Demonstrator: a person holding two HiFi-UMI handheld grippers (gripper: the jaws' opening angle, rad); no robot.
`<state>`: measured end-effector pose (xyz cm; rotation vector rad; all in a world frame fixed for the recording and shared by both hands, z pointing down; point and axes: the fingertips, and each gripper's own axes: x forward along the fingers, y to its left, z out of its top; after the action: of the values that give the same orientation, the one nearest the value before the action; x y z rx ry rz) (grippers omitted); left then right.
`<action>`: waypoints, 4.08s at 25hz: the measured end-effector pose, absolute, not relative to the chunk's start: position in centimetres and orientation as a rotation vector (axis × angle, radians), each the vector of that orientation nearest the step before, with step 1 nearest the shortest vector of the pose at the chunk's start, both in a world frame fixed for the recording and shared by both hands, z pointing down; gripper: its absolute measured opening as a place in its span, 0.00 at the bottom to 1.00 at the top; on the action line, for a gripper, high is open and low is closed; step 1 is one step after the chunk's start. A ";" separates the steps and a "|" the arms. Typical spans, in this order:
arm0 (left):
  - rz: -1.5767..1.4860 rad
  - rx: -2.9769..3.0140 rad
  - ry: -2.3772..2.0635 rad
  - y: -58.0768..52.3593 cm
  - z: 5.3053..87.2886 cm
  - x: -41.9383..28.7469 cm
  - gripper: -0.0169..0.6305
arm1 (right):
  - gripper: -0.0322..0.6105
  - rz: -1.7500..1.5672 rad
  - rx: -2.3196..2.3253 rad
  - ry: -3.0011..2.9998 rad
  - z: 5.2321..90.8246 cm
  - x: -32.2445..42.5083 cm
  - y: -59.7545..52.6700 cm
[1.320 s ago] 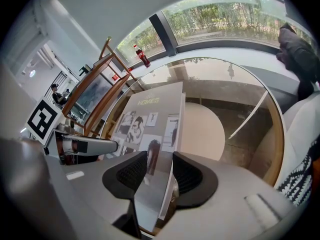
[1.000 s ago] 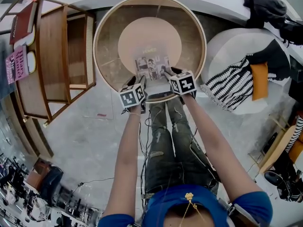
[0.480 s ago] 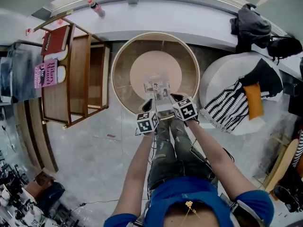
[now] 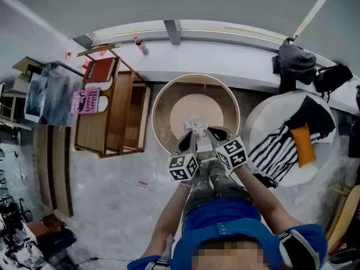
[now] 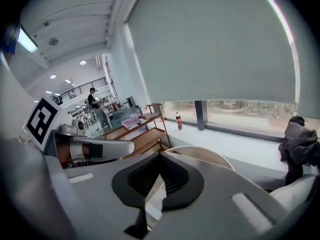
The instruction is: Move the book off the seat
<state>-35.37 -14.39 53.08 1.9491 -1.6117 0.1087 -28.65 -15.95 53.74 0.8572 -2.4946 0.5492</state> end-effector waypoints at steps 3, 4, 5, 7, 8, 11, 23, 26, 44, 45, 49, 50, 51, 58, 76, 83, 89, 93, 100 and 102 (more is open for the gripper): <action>0.055 1.986 -1.641 -12.5 49.1 -34.7 0.03 | 0.05 0.514 0.885 -2.560 49.5 -27.8 -14.2; 0.036 2.001 -1.652 -12.0 47.7 -34.7 0.03 | 0.05 0.491 0.893 -2.581 48.1 -27.8 -13.8; 0.013 2.015 -1.664 -11.7 46.2 -34.8 0.03 | 0.05 0.464 0.898 -2.604 46.7 -27.9 -13.6; -0.028 2.044 -1.694 -11.2 43.4 -35.2 0.03 | 0.05 0.414 0.903 -2.655 43.9 -28.4 -13.3; -0.043 2.061 -1.711 -10.9 42.1 -35.3 0.03 | 0.05 0.389 0.903 -2.679 42.7 -28.6 -13.1; -0.090 2.105 -1.760 -10.2 38.7 -35.1 0.03 | 0.05 0.304 0.890 -2.734 39.5 -28.9 -12.5; -0.094 2.190 -1.844 -8.1 33.0 -33.2 0.03 | 0.05 0.191 0.805 -2.849 33.8 -29.3 -9.1; -0.078 2.199 -1.865 -7.3 32.7 -32.9 0.03 | 0.05 0.194 0.796 -2.866 33.4 -29.5 -8.4; -0.079 2.144 -1.851 -5.9 32.8 -34.2 0.03 | 0.05 0.236 0.756 -2.872 33.7 -31.2 -7.0; -0.076 2.143 -1.847 -5.8 33.0 -34.1 0.03 | 0.05 0.239 0.754 -2.871 33.8 -31.2 -6.9; -0.080 2.129 -1.827 -5.7 33.4 -33.8 0.03 | 0.05 0.249 0.754 -2.867 34.0 -31.0 -6.8; -0.076 2.130 -1.827 -5.7 33.4 -33.8 0.03 | 0.05 0.254 0.755 -2.866 34.0 -31.0 -6.8; -0.070 2.133 -1.831 -5.7 33.4 -33.9 0.03 | 0.05 0.258 0.756 -2.867 34.0 -31.0 -6.9; -0.063 2.137 -1.827 -6.1 33.3 -33.7 0.03 | 0.05 0.266 0.756 -2.863 34.0 -31.0 -7.1; -0.043 2.133 -1.795 -6.6 33.8 -33.6 0.03 | 0.05 0.278 0.738 -2.842 34.4 -31.4 -7.4; -0.041 2.129 -1.789 -6.6 34.1 -33.6 0.03 | 0.05 0.290 0.737 -2.838 34.7 -31.3 -7.5; -0.042 2.122 -1.787 -6.8 34.3 -33.8 0.03 | 0.05 0.299 0.731 -2.832 34.9 -31.5 -7.6; -0.041 2.118 -1.786 -6.8 34.5 -33.9 0.03 | 0.05 0.304 0.726 -2.831 35.1 -31.6 -7.6; -0.042 2.117 -1.777 -6.9 34.6 -33.7 0.03 | 0.05 0.307 0.722 -2.821 35.3 -31.6 -7.6; -0.041 2.119 -1.775 -6.8 34.5 -33.6 0.03 | 0.05 0.306 0.723 -2.818 35.3 -31.5 -7.5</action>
<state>-33.64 -6.85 34.54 2.1191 -1.7755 -0.0414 -31.53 -7.53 35.31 0.7230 -2.8176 0.3059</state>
